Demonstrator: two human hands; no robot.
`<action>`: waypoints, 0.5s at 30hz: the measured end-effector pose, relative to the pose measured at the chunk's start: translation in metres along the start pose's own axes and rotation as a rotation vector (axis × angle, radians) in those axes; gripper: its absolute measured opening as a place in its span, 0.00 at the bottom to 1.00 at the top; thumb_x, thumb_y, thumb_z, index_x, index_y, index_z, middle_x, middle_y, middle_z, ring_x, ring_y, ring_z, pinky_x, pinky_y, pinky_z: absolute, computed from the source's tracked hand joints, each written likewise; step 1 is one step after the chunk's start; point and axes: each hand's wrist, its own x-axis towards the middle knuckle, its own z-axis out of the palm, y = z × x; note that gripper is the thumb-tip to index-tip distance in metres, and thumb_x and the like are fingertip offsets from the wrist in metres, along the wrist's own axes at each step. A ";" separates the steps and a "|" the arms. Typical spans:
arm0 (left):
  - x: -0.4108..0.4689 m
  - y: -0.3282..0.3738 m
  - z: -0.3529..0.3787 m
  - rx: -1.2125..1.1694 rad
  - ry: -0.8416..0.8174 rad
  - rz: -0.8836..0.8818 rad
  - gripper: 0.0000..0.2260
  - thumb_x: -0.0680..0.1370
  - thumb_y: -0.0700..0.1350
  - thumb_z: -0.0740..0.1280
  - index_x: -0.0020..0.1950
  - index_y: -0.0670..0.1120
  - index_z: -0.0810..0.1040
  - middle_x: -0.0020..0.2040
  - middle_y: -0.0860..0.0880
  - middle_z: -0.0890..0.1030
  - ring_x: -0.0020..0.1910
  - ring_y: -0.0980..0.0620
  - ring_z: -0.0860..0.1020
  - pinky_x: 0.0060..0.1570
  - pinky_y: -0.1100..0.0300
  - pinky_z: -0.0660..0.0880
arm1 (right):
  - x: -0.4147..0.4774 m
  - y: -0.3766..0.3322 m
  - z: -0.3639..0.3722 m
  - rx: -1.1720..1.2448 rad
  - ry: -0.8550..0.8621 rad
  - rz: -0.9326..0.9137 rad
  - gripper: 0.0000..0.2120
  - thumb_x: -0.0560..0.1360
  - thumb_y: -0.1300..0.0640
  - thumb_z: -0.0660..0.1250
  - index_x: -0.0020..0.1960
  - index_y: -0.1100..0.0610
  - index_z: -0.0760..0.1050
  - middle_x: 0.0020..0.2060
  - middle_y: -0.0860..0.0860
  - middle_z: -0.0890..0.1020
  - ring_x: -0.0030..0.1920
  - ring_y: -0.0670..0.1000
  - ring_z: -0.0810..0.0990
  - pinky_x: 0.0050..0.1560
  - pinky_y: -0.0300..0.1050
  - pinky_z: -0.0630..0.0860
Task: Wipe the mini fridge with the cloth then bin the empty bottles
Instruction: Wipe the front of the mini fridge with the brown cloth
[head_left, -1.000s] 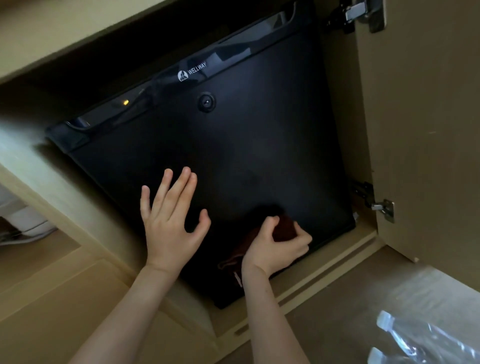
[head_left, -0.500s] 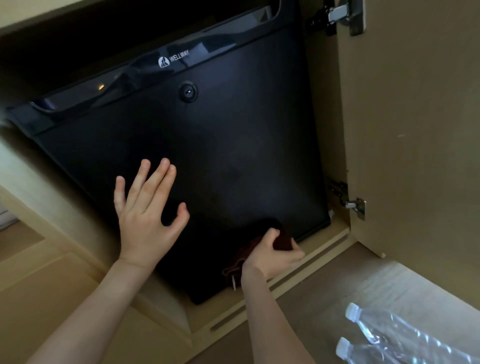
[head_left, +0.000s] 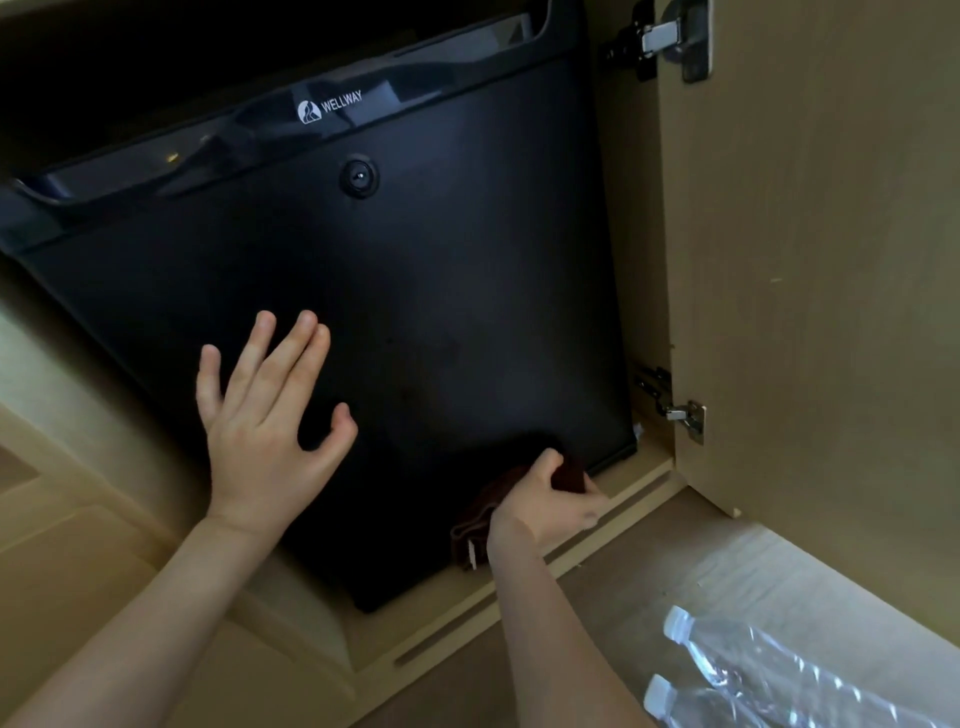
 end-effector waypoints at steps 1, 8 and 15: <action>0.000 0.000 0.000 0.002 0.001 0.002 0.25 0.76 0.46 0.67 0.74 0.43 0.72 0.74 0.48 0.71 0.78 0.47 0.63 0.78 0.45 0.48 | 0.000 -0.002 -0.001 0.025 -0.022 -0.012 0.21 0.75 0.50 0.71 0.62 0.55 0.68 0.57 0.54 0.71 0.52 0.55 0.75 0.50 0.51 0.78; 0.000 0.004 0.001 0.007 0.012 0.002 0.25 0.77 0.47 0.66 0.74 0.44 0.72 0.74 0.48 0.71 0.78 0.47 0.63 0.78 0.44 0.49 | -0.010 -0.027 0.014 0.143 -0.141 -0.448 0.16 0.70 0.48 0.71 0.54 0.46 0.69 0.51 0.47 0.70 0.47 0.39 0.75 0.39 0.24 0.71; 0.000 0.003 0.001 -0.020 0.003 -0.001 0.25 0.77 0.47 0.66 0.74 0.44 0.71 0.75 0.49 0.70 0.79 0.48 0.61 0.78 0.44 0.48 | 0.010 -0.025 0.003 0.075 -0.048 -0.089 0.20 0.75 0.52 0.72 0.62 0.55 0.68 0.56 0.52 0.69 0.50 0.53 0.73 0.49 0.46 0.75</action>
